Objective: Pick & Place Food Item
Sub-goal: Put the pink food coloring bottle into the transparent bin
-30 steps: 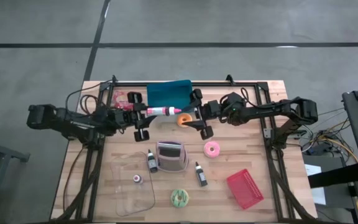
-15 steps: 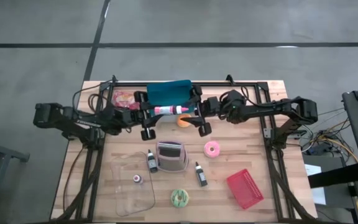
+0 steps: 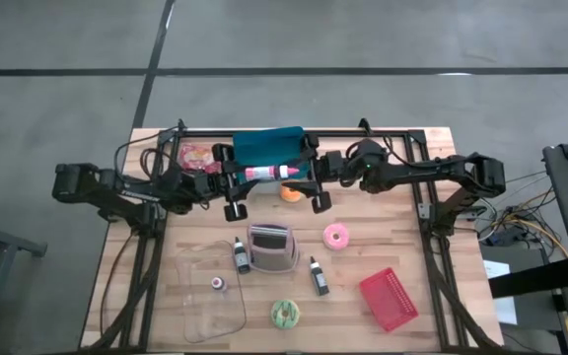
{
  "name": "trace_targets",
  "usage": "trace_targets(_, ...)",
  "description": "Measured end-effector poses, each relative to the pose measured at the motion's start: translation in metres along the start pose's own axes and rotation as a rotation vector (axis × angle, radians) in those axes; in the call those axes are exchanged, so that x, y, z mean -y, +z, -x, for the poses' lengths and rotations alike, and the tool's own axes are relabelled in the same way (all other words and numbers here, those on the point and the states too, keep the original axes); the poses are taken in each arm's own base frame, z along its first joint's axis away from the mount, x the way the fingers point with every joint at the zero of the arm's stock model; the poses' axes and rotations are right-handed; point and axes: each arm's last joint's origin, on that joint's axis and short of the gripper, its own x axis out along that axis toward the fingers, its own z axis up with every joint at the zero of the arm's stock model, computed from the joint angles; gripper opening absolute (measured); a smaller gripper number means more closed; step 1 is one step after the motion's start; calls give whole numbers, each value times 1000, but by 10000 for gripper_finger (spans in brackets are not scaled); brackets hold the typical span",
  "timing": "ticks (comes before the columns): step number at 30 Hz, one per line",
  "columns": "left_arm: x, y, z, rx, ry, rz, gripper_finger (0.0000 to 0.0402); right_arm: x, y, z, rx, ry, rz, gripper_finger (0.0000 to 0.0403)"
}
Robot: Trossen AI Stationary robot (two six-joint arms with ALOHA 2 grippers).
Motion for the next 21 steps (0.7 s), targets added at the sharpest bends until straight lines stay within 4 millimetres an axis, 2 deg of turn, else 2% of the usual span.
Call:
trace_targets(10, 0, -4, 0, -32, -8, 18, 124, 4, 5, -11, -67, 9, -2, 183)
trace_targets(16, 0, -3, 0, -27, -8, 19, 122, 5, 8, -15, -107, 22, -6, 131)
trace_targets(21, -1, -2, 0, -20, -7, 20, 122, 6, 10, -18, -123, 23, -6, 130)
